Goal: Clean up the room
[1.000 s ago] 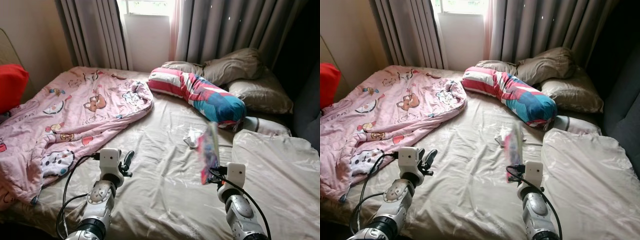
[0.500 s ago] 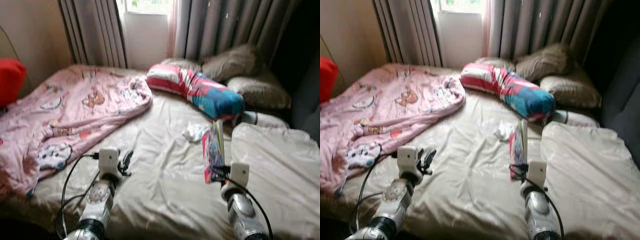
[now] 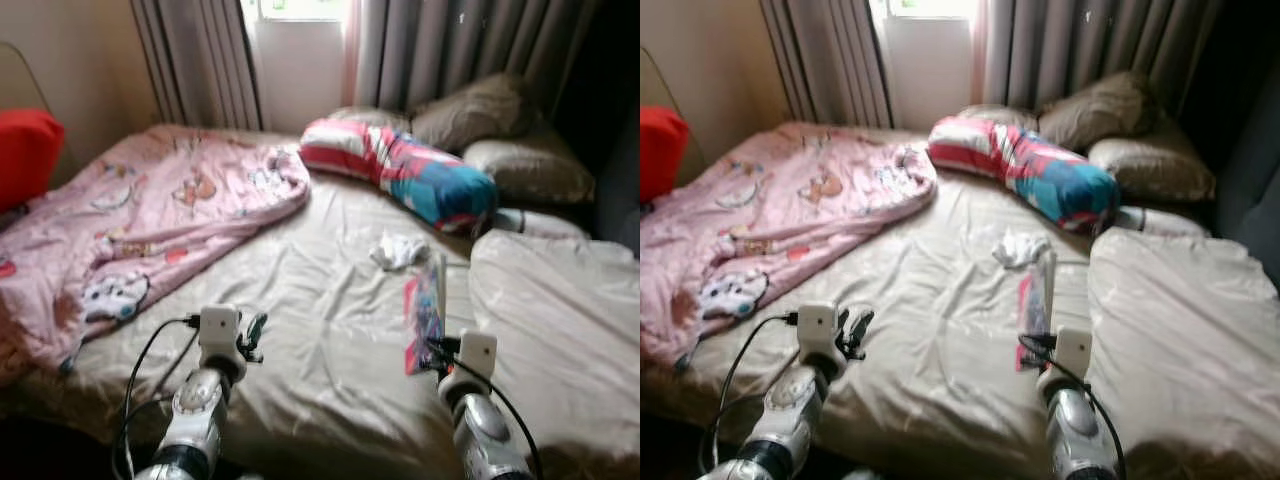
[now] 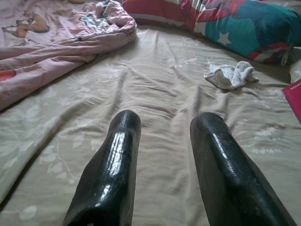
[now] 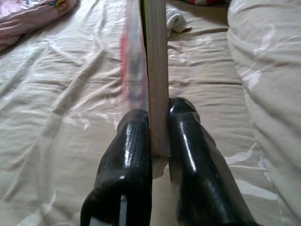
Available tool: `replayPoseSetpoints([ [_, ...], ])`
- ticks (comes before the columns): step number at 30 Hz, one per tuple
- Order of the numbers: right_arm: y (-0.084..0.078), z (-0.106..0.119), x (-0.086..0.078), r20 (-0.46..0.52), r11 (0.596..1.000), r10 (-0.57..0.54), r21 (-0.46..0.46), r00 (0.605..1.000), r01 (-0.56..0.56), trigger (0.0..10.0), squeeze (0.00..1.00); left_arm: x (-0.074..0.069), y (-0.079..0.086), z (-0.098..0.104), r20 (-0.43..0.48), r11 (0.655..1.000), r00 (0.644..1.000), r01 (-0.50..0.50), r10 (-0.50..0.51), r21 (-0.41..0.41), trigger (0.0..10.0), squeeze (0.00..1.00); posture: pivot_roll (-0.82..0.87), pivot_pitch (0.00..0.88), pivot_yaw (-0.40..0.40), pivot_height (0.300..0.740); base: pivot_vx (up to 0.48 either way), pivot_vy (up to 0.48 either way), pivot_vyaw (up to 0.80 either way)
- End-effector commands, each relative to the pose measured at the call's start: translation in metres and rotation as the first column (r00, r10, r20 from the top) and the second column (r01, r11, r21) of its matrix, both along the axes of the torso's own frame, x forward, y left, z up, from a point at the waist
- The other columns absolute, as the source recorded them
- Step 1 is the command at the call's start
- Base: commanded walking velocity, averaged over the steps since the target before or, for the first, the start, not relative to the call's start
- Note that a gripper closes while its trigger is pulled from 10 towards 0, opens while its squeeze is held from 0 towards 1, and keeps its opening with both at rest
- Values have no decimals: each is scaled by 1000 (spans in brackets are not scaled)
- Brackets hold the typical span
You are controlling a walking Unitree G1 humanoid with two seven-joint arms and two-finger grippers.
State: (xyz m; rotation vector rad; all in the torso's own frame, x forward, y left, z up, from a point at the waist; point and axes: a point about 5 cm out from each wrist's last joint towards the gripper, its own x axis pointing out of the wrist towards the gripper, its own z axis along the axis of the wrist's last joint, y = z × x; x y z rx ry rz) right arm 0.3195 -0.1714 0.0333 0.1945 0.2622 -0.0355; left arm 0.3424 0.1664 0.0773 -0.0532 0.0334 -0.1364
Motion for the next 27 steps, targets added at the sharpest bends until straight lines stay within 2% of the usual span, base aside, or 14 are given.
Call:
replayPoseSetpoints([
  [1, 2, 11, 8, 51, 1000, 6, 11, 999, -6, 10000, 0, 3, 1, 6, 19, 1000, 1000, 3, -3, 9, 10000, 0, -66, 44, -3, 626, 0, 0, 0],
  [8, 2, 8, 6, 36, 1000, 15, 9, 999, -15, 10000, 0, 3, 0, 5, 14, 1000, 1000, 14, -14, 2, 10000, 0, -65, 44, -1, 626, 0, 0, 0],
  [18, -2, -2, 1, -35, 1000, -8, -4, 999, 8, 10000, 0, 3, 0, 6, 16, 1000, 999, 29, -30, 11, 10000, 0, -64, 41, 1, 626, 0, 0, 0],
  [24, -8, -9, -4, -72, 996, -73, 36, 995, 76, 10000, 0, 3, -1, 5, 16, 999, 999, 38, -38, 16, 10000, 0, -67, 35, 6, 626, 254, 0, 0],
  [27, -9, -9, -4, -75, 997, -71, 31, 995, 73, 10000, 0, 2, -1, 5, 14, 999, 999, 43, -43, 19, 10000, 0, -68, 35, 8, 626, 259, 0, 0],
])
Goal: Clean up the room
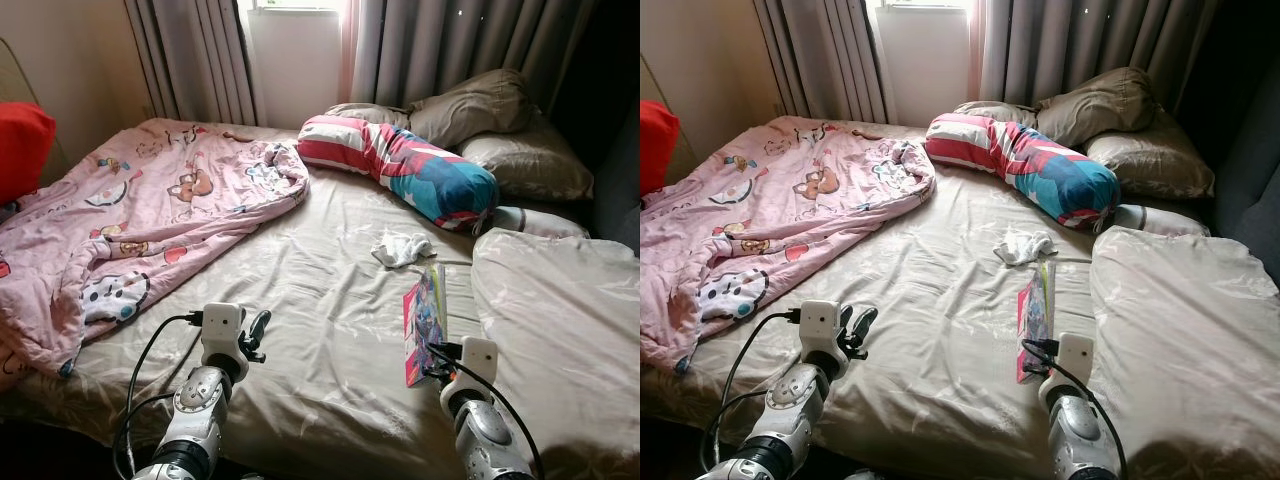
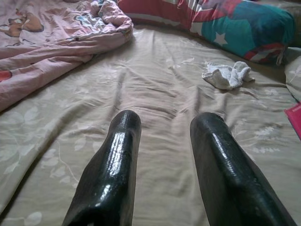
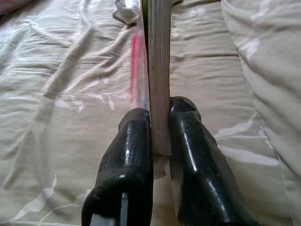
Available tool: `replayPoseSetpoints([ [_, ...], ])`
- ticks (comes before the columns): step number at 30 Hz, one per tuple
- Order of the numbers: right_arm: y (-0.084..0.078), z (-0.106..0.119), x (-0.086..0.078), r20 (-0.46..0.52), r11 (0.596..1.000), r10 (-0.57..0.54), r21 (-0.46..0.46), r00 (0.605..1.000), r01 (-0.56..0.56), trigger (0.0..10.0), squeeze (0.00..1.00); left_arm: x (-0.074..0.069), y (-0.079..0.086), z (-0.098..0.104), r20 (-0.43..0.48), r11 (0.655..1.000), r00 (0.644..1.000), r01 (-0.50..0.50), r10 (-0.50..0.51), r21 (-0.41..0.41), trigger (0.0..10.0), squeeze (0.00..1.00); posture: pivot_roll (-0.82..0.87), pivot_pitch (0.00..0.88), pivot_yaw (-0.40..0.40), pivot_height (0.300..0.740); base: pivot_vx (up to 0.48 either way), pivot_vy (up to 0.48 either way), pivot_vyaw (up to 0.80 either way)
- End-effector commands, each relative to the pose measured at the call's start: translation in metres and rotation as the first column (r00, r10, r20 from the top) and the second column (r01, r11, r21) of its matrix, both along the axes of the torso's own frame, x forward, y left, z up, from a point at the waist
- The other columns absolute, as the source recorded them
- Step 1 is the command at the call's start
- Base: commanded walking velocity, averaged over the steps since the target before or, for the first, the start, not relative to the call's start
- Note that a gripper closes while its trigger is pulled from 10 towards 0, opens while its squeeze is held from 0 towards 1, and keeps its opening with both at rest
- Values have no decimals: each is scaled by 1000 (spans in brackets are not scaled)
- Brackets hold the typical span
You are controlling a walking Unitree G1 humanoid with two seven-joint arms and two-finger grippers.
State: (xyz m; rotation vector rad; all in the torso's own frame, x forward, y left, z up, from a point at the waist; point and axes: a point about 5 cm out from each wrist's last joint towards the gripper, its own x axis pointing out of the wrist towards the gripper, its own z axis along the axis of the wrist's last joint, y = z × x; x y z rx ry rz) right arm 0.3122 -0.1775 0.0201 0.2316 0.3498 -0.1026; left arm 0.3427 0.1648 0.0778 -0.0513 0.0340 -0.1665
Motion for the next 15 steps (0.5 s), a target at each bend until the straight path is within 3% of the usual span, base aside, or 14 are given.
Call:
replayPoseSetpoints([
  [1, -2, 4, 3, 19, 1000, -10, 2, 1000, 10, 10000, 0, 2, 1, 5, 14, 1000, 1000, 14, -14, 18, 10000, 0, -68, 33, 9, 626, 255, 0, 0],
  [8, -2, 4, 3, 15, 1000, -16, 9, 1000, 16, 10000, 0, 3, 0, 5, 12, 999, 1000, 22, -22, 26, 10000, 0, -68, 32, 11, 626, 261, 0, 0],
  [15, -2, 5, 4, 18, 1000, -18, 14, 1000, 18, 10000, 0, 3, 0, 5, 11, 999, 1000, 22, -22, 28, 10000, 0, -66, 42, 12, 626, 0, 0, 0],
])
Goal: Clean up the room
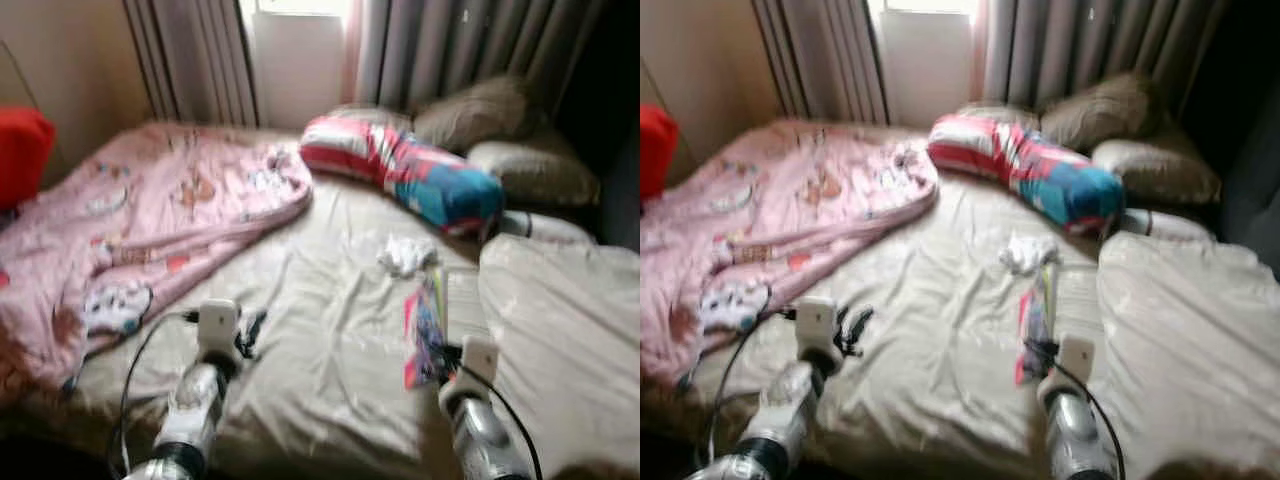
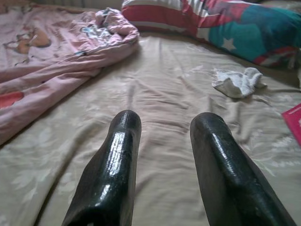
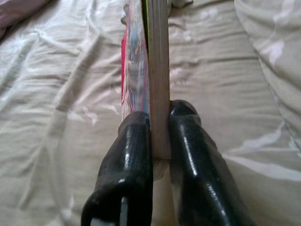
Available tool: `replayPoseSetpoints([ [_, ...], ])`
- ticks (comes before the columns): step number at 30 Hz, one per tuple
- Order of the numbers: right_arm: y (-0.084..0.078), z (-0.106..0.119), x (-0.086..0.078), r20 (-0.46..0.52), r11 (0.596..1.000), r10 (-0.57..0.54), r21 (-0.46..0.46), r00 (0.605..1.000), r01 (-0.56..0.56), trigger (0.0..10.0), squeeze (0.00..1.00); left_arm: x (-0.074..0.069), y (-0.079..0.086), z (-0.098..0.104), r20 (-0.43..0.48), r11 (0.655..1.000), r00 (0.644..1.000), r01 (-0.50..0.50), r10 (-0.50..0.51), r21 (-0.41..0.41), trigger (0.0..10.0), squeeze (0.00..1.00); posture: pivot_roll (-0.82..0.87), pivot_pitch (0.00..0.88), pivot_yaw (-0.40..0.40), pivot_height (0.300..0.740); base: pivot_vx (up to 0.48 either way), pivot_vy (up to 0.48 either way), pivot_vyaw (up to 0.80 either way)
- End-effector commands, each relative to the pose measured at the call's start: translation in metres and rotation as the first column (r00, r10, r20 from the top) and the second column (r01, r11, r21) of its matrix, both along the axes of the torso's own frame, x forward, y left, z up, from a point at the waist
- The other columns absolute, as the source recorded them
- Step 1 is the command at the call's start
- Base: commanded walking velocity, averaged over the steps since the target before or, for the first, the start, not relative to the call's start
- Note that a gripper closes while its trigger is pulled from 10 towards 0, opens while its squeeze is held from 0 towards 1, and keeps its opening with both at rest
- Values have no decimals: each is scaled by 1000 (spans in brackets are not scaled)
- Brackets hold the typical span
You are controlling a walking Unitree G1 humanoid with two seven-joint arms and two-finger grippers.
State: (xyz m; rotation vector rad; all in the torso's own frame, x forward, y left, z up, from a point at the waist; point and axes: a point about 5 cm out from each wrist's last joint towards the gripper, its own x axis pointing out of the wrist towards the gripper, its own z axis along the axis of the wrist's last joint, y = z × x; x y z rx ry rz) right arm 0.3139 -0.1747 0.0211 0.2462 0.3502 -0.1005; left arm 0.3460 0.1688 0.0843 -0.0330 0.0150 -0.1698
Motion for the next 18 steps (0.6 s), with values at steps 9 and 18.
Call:
replayPoseSetpoints([
  [9, -13, 5, 3, 10, 998, -55, 8, 998, 55, 10000, 0, -1, -4, -2, -13, 1000, 1000, 24, -24, 18, 10000, 0, -63, 60, 16, 626, 0, 0, 0],
  [18, -17, 11, 11, -12, 995, -71, 73, 997, 72, 10000, 0, -2, -1, 0, 0, 998, 999, 46, -46, 41, 10000, 0, -49, 161, 47, 626, 0, 0, 0],
])
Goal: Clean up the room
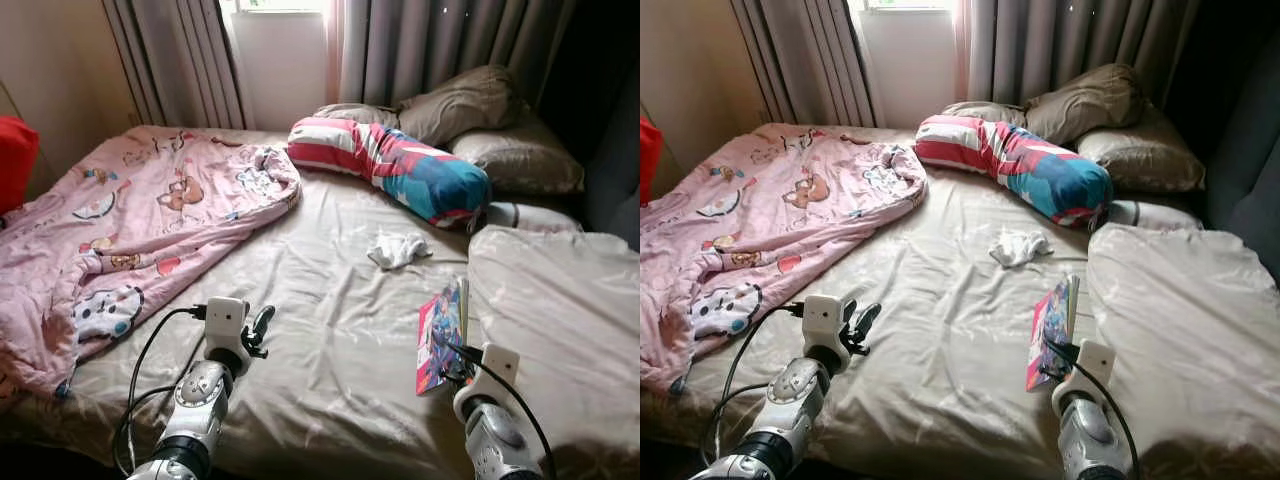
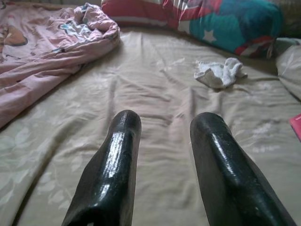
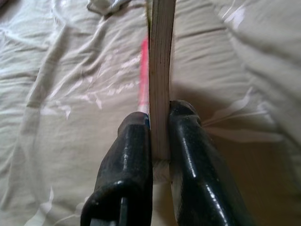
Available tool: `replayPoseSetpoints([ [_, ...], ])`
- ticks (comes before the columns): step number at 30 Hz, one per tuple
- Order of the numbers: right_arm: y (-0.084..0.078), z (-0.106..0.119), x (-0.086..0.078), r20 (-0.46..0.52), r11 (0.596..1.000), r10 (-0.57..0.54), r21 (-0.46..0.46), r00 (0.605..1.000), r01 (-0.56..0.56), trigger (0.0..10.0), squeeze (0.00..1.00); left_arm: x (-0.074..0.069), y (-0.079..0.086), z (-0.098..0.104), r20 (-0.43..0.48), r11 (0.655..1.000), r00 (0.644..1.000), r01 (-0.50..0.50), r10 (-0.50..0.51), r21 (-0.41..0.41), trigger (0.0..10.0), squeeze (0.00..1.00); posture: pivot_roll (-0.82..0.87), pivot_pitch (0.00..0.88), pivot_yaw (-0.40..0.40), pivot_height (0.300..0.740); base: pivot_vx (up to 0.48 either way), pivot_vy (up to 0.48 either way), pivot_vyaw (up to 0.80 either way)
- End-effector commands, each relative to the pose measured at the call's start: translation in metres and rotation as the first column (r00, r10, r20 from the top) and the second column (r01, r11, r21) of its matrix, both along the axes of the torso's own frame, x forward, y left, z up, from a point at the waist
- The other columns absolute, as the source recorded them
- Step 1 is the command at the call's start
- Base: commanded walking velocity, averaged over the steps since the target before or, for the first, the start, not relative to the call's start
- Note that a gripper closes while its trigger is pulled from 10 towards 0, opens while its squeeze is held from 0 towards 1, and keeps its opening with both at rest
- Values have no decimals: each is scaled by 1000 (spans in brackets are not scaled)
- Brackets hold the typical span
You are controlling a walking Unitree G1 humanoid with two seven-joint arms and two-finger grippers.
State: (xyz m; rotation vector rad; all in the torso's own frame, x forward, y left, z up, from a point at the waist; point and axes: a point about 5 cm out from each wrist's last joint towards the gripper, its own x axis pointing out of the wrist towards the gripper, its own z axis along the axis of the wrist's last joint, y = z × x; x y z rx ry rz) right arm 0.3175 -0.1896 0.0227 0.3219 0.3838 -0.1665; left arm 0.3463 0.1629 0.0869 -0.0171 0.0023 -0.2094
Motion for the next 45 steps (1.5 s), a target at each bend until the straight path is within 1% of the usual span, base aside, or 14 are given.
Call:
replayPoseSetpoints([
  [1, -2, 10, 8, 32, 1000, 3, 9, 999, -3, 10000, 0, -2, 6, -2, -12, 999, 1000, 9, -9, 30, 10000, 0, -48, 164, 49, 626, 0, 0, 0],
  [7, -1, 14, 13, 35, 999, 25, 37, 999, -27, 10000, 0, -2, 9, 2, 0, 999, 1000, 20, -20, 44, 10000, 0, -30, 187, 64, 626, 0, 0, 0],
  [10, 0, 15, 14, 34, 998, 58, 38, 998, -59, 10000, 0, -3, 10, 3, 8, 999, 1000, 22, -23, 46, 10000, 0, -24, 190, 70, 626, 0, 0, 0],
  [13, 2, 17, 16, 33, 993, 114, 24, 993, -114, 10000, 0, -3, 9, 4, 11, 998, 999, 32, -32, 53, 10000, 0, -24, 197, 74, 626, 0, 0, 0],
  [17, -2, 17, 15, 25, 993, 117, 14, 993, -117, 10000, 0, -5, 9, 3, 11, 998, 999, 35, -36, 53, 10000, 0, -22, 212, 79, 626, 0, 0, 0],
  [21, -6, 11, 10, 0, 992, 124, 7, 992, -124, 10000, 0, -9, 9, 1, 8, 998, 999, 44, -44, 54, 10000, 0, -22, 228, 82, 626, 0, 0, 0],
  [27, -8, 6, 5, -11, 992, 125, -2, 992, -125, 10000, 0, -14, 10, -2, -5, 997, 999, 52, -52, 58, 10000, 0, -25, 246, 88, 626, 0, 0, 0],
  [28, -9, 4, 3, -18, 991, 132, -18, 991, -132, 10000, 286, -14, 9, -3, -7, 997, 998, 57, -57, 58, 10000, 0, -26, 248, 91, 626, 0, 0, 0],
  [30, -8, 3, 3, -21, 990, 136, -25, 991, -136, 10000, 286, -15, 8, -3, -8, 997, 998, 60, -59, 58, 10000, 0, -26, 249, 92, 626, 0, 0, 0],
  [31, -8, 2, 2, -23, 990, 137, -26, 990, -138, 10000, 804, -15, 8, -2, -9, 996, 998, 63, -63, 58, 10000, 0, -27, 250, 95, 626, 0, 0, 0],
  [32, -8, 2, 2, -24, 990, 138, -29, 990, -138, 10000, 980, -15, 7, -2, -10, 996, 998, 66, -65, 58, 10000, 0, -29, 251, 96, 626, 0, 0, 0],
  [37, -10, 1, 0, -27, 990, 133, -51, 991, -134, 10000, 965, -16, 6, -1, -13, 995, 997, 76, -75, 60, 10000, 0, -31, 249, 102, 626, 0, 0, 0],
  [45, -24, 7, 2, 0, 994, 56, -96, 998, -55, 10000, 969, -17, 3, -2, -23, 994, 996, 87, -86, 59, 10000, 0, -33, 238, 105, 626, 0, 0, 0],
])
